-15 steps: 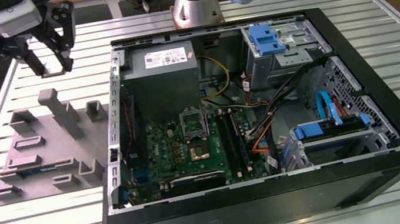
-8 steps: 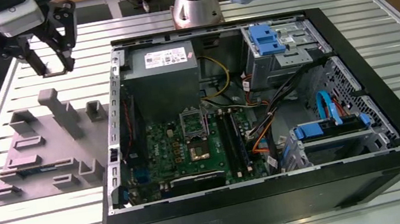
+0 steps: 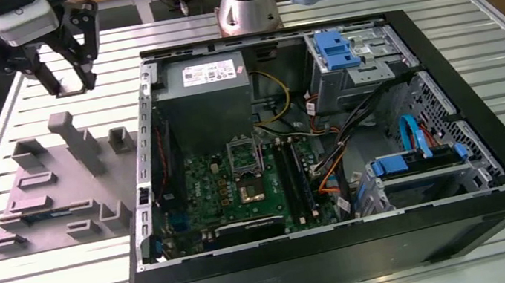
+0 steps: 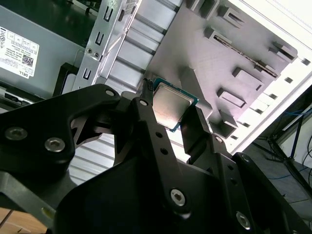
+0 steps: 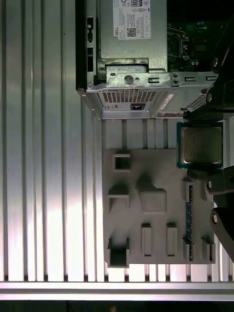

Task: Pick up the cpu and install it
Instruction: 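Pick up the cpu and move it towards the insertion slot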

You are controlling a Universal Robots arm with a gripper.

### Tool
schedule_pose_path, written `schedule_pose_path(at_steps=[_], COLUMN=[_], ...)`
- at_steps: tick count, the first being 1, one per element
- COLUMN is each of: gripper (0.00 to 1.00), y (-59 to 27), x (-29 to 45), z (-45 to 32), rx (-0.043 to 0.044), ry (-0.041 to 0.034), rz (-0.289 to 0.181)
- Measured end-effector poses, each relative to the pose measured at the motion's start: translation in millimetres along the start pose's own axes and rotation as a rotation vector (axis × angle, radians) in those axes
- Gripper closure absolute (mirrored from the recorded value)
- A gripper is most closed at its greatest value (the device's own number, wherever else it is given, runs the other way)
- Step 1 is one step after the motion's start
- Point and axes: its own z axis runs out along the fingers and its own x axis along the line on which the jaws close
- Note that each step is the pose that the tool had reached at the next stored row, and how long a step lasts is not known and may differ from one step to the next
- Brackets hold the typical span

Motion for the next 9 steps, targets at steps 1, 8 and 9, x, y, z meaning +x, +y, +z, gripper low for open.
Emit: schedule_pose_path(at_steps=[1,8,9], gripper=[0.53,0.53,0.53], y=[0.0,0.1,0.1], x=[-0.2,-2.0,-2.3], z=[0.0,0.1,0.0], rx=[-0.0001,-0.0001,0.0000], ry=[-0.0001,-0.0001,0.0000], rz=[0.000,0.000,0.000])
